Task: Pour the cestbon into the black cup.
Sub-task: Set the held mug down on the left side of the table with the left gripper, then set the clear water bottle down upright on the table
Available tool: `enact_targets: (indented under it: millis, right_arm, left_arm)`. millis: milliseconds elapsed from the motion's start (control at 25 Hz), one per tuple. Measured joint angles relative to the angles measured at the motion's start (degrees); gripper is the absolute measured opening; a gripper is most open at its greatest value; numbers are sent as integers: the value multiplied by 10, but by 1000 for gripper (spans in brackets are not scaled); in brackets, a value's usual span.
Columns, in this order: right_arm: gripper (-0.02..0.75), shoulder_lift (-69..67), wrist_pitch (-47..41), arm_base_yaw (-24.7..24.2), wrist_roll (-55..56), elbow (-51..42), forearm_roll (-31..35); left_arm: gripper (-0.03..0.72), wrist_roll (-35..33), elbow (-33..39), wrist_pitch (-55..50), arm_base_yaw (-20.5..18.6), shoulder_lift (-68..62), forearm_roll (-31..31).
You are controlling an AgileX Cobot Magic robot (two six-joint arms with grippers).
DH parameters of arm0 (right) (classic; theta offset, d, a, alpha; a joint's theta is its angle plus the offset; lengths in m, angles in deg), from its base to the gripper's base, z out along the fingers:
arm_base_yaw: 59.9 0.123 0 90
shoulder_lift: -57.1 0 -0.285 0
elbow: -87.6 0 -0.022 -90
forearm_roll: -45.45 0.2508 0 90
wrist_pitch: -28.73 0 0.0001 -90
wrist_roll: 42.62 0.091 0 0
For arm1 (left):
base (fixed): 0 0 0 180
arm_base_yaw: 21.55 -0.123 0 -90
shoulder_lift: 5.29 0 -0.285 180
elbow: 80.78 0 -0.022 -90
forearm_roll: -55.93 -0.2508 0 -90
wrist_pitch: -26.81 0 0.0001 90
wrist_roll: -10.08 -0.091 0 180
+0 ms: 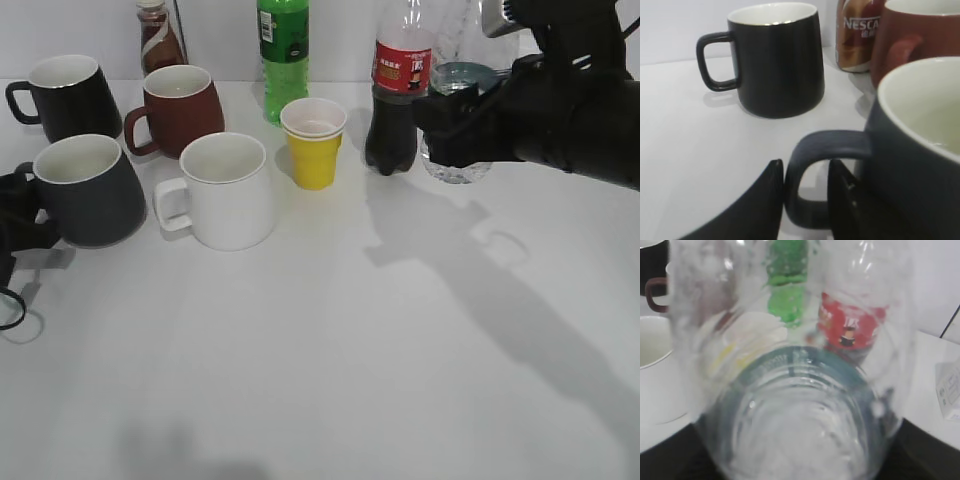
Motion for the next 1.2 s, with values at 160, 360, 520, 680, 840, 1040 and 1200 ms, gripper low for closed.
enact_targets:
  millis: [160,360,520,680,840,1040,1200]
  right_arm:
    - [461,0,0,0,2,0,3]
    - [461,0,13,-5,2,-10,7]
    - [461,-3,93,-37,2,-60,49]
    - [461,-45,182,-64,2,-105,62]
    - [461,-118,236,-65,26,-110,44]
    - [461,-182,261,-65,44,-111,-23]
    - [489,-190,280,-65,47,-112,-39]
  left_arm:
    - [247,1,15,0,0,18,0]
    - [249,1,50,2,0,52,1]
    - [250,1,79,1,0,79,4]
    - [252,1,102,1,0,113,-1]
    - [252,1,119,1,0,148,-1]
    - [252,1,129,2,0,181,-2]
    - [252,1,129,3,0,202,-2]
